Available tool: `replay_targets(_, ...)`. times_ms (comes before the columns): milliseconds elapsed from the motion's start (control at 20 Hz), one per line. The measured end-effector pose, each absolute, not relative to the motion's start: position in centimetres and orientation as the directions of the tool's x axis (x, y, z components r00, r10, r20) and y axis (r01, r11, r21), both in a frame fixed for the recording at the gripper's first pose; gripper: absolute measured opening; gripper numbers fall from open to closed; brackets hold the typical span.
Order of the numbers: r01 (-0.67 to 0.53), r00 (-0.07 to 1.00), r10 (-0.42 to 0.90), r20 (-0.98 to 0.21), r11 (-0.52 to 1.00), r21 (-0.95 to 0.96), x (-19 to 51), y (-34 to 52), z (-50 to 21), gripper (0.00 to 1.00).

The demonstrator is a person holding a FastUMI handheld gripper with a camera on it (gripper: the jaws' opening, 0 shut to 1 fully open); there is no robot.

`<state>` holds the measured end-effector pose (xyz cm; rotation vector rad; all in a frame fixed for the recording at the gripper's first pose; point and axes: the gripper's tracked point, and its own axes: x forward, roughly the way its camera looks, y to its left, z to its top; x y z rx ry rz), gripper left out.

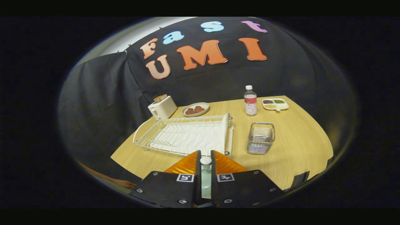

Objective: Take the plate from the dish rack, then take the spoon from the basket and place it into the plate.

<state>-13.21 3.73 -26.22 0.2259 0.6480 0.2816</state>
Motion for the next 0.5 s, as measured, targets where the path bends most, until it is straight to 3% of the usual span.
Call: replay_targets(500, -0.271, 0.73, 0.392, -0.56, 0.918, 0.29, -12.2, 7.2, -28.2, 0.12)
